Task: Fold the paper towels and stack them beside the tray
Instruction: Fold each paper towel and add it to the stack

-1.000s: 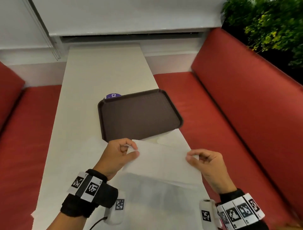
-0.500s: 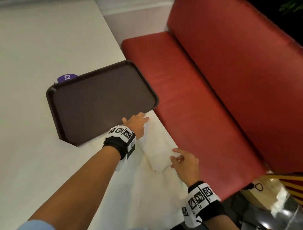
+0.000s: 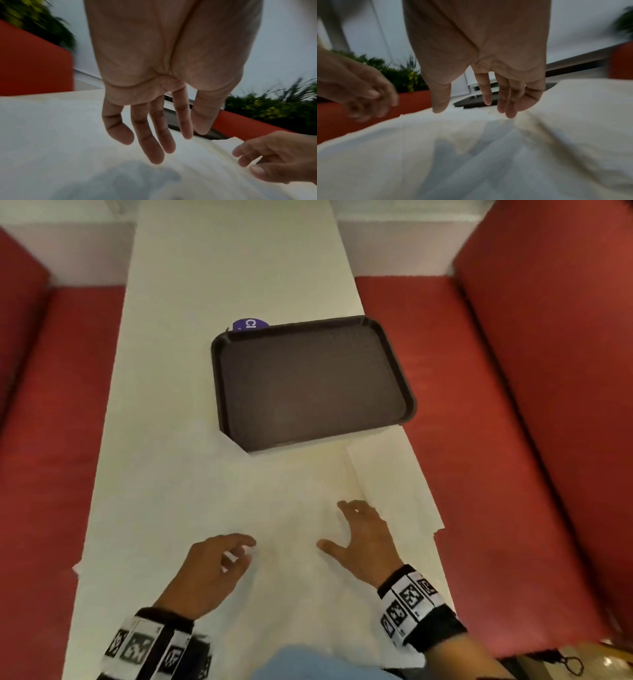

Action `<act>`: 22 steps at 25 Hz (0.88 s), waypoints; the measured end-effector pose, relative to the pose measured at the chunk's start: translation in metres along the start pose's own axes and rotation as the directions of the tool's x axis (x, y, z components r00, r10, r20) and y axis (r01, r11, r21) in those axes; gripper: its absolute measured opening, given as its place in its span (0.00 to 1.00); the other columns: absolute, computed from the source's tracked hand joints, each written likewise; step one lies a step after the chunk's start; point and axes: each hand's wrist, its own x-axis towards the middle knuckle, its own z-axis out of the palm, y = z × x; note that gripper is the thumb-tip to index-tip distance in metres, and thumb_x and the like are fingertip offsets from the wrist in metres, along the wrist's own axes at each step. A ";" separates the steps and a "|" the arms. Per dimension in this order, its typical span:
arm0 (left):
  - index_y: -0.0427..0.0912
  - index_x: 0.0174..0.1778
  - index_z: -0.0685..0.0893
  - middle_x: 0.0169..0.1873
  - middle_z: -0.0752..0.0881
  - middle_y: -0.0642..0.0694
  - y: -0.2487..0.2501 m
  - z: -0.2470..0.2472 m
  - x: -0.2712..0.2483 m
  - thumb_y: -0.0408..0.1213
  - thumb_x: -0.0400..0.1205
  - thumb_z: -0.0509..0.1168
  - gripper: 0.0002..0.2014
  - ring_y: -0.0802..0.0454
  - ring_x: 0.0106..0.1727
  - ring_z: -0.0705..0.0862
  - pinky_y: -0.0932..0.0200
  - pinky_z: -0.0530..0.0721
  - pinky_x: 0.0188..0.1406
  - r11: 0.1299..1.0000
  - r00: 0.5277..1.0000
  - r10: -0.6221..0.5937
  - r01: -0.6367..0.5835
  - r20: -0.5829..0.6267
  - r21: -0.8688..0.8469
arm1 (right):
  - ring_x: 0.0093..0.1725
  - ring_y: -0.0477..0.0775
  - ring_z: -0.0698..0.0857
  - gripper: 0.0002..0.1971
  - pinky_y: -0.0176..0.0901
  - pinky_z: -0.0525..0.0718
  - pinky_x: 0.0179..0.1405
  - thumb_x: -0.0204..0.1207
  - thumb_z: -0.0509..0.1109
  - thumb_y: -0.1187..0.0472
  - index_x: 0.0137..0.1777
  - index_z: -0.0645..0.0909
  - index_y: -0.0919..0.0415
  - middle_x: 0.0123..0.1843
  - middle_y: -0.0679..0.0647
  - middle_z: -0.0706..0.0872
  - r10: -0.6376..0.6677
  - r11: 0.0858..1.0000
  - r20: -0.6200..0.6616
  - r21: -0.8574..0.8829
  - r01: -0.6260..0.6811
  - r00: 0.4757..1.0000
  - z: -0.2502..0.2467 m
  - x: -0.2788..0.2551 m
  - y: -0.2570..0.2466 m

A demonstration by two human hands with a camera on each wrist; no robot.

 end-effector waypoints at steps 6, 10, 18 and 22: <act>0.57 0.42 0.86 0.37 0.88 0.53 -0.075 -0.004 -0.093 0.35 0.78 0.69 0.09 0.53 0.35 0.86 0.78 0.77 0.33 0.971 0.962 -0.219 0.198 -0.164 -0.138 | 0.61 0.55 0.79 0.28 0.51 0.71 0.59 0.72 0.71 0.40 0.66 0.71 0.55 0.62 0.53 0.79 0.068 0.968 -0.018 -0.239 -0.070 0.998 0.026 0.017 -0.027; 0.57 0.42 0.87 0.35 0.88 0.51 -0.086 -0.011 -0.112 0.34 0.77 0.70 0.09 0.52 0.33 0.86 0.79 0.77 0.33 0.964 0.950 -0.240 0.209 -0.199 -0.164 | 0.57 0.58 0.84 0.21 0.48 0.75 0.57 0.75 0.73 0.53 0.65 0.74 0.56 0.55 0.54 0.86 0.011 0.996 -0.207 -0.086 -0.030 0.978 0.026 0.004 -0.031; 0.66 0.52 0.83 0.42 0.88 0.58 -0.042 -0.043 -0.084 0.43 0.70 0.76 0.18 0.66 0.46 0.85 0.57 0.82 0.50 0.975 0.970 -0.042 -0.012 -0.238 -0.222 | 0.48 0.46 0.84 0.09 0.34 0.75 0.52 0.80 0.68 0.59 0.53 0.88 0.62 0.49 0.49 0.90 -0.295 0.929 -0.391 0.096 0.357 0.872 -0.082 -0.019 -0.093; 0.59 0.75 0.66 0.62 0.75 0.60 0.012 -0.079 -0.030 0.48 0.62 0.81 0.46 0.60 0.64 0.73 0.56 0.73 0.64 0.972 0.968 0.082 -0.131 -0.238 -0.197 | 0.48 0.38 0.86 0.08 0.29 0.79 0.52 0.80 0.68 0.60 0.51 0.89 0.55 0.47 0.40 0.90 -0.489 0.845 -0.281 0.082 0.529 0.826 -0.133 -0.043 -0.115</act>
